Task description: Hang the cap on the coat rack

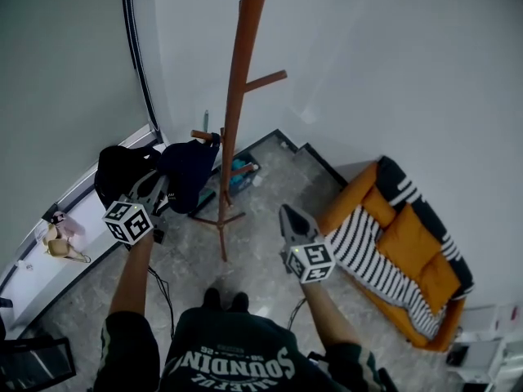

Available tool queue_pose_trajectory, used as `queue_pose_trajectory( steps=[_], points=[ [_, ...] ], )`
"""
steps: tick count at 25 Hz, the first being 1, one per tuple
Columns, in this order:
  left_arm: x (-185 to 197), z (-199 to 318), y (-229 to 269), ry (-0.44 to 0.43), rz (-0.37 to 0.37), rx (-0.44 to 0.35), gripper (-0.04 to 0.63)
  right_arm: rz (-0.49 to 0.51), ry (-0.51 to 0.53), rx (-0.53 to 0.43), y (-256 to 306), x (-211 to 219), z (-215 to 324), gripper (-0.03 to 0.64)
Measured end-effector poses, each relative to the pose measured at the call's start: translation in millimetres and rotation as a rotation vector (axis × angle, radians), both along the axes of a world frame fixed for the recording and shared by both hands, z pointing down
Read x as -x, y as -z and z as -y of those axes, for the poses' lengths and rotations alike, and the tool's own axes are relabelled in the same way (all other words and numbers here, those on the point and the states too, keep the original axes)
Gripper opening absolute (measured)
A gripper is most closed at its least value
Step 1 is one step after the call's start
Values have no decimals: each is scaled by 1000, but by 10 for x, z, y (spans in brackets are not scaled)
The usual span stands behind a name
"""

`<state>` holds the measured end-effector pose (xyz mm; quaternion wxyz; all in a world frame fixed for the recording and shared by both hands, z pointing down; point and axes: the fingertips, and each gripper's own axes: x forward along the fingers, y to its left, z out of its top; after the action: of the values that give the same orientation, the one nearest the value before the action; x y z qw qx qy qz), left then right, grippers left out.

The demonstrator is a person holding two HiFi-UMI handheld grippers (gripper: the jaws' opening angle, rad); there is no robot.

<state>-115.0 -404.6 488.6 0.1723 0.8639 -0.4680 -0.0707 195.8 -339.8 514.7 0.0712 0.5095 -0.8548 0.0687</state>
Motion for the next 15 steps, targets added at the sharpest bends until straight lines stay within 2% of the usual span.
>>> queue_pose_trajectory(
  steps=[15],
  points=[
    [-223, -6, -577, -27, 119, 103, 28, -2, -24, 5, -102, -101, -76, -2]
  ],
)
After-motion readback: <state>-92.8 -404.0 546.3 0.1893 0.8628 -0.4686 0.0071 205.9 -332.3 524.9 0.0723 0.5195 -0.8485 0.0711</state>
